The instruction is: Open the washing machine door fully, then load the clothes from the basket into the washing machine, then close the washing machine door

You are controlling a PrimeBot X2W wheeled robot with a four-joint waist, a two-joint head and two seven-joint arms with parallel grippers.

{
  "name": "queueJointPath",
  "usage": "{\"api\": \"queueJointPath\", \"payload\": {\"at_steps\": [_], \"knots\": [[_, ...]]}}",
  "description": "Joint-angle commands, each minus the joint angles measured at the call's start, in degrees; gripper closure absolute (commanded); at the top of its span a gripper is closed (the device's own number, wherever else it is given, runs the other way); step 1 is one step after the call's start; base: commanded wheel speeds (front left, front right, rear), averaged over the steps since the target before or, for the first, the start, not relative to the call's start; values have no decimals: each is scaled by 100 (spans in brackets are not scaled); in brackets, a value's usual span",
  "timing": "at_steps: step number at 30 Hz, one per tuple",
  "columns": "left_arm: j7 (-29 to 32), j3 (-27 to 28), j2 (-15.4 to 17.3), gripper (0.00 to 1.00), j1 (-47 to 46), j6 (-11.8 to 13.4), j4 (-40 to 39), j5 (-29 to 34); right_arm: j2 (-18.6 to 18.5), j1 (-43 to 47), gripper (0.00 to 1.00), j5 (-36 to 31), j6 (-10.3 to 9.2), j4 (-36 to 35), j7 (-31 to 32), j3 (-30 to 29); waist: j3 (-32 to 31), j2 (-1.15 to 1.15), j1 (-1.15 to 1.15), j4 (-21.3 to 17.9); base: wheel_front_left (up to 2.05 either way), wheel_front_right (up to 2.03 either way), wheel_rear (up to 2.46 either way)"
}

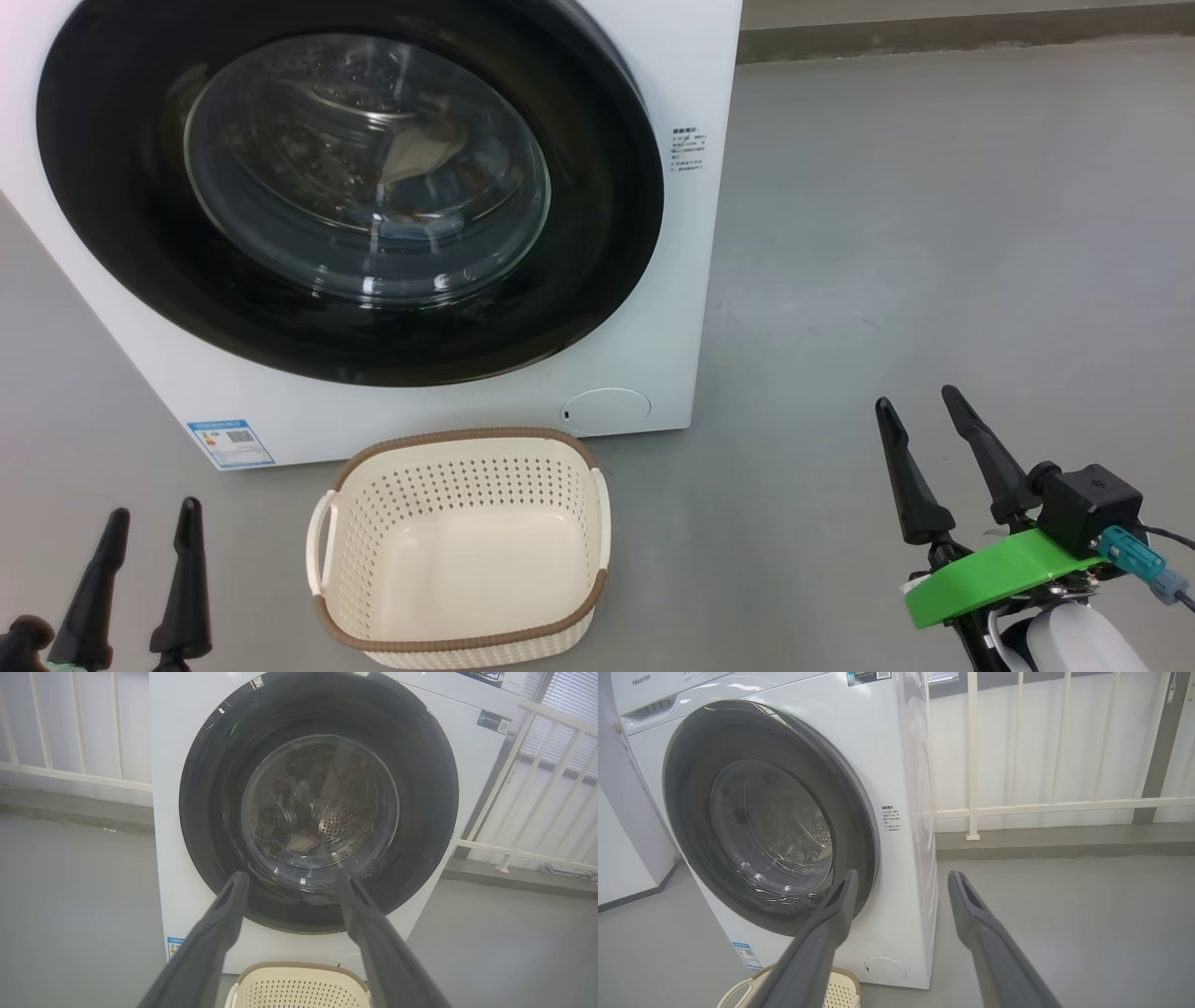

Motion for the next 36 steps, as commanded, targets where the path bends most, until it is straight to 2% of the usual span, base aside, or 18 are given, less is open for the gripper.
{"api": "queueJointPath", "payload": {"at_steps": [1, 4, 5, 9, 15, 19, 36], "knots": [[-37, 199, 123, 0, -179, -20, -85, 54, -69, -119, 0, -34, -15, -111, -46, 126, -2, 0, 0, -4, 0, 0, 0], [-37, 157, 132, 0, -180, -20, -89, 21, -78, -119, 0, -36, -15, -108, -46, 138, -3, 0, 0, -11, 0, 0, 0], [3, -54, -15, 100, 2, 1, 11, -8, -7, 4, 100, 3, 1, 21, 1, 27, -4, 0, 0, -11, 0, 0, 0], [24, -129, -230, 100, 52, 2, 190, -55, 80, 150, 100, 53, 1, 240, 30, 63, -3, 0, 0, -11, 0, 0, 0], [124, -81, -295, 100, 26, 1, 193, -331, 99, 159, 100, 408, 0, 220, 126, -4, -15, 0, 13, -16, 0, 0, 0], [191, -49, -338, 100, 3, 0, 205, -514, 112, 158, 100, 643, 0, 218, 189, -49, -4, 0, 1, -19, 0, 0, 0], [460, 82, -511, 100, -95, -3, 240, -1242, 167, 151, 100, 1574, -2, 196, 446, -236, 5, 0, 0, -32, 0, 0, 0]]}}
